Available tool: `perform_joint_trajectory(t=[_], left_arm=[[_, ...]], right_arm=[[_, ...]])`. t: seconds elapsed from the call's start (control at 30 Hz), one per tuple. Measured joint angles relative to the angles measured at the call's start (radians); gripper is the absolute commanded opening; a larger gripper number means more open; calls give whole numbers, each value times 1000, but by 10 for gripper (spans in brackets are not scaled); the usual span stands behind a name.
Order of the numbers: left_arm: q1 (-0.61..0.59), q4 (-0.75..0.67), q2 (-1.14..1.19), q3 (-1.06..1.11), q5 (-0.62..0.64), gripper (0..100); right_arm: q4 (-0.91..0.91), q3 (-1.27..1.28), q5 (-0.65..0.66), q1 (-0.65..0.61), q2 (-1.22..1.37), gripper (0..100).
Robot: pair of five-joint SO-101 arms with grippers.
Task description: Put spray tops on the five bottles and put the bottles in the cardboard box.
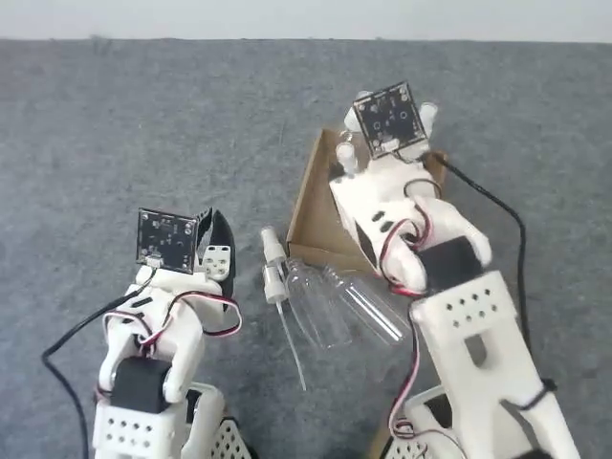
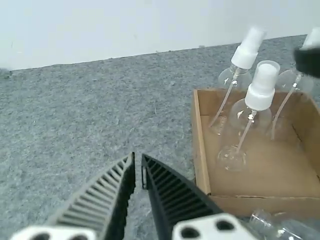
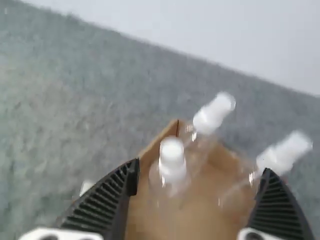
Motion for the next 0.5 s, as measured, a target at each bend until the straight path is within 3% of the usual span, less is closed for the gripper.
perform_joint_trajectory(t=[0.33,0.5], left_arm=[[0,0,0,0,0,12],[0,0,0,11,0,12]], right_arm=[[473,-15,5,2,-213,310],[522,124,112,-46,-288,314]])
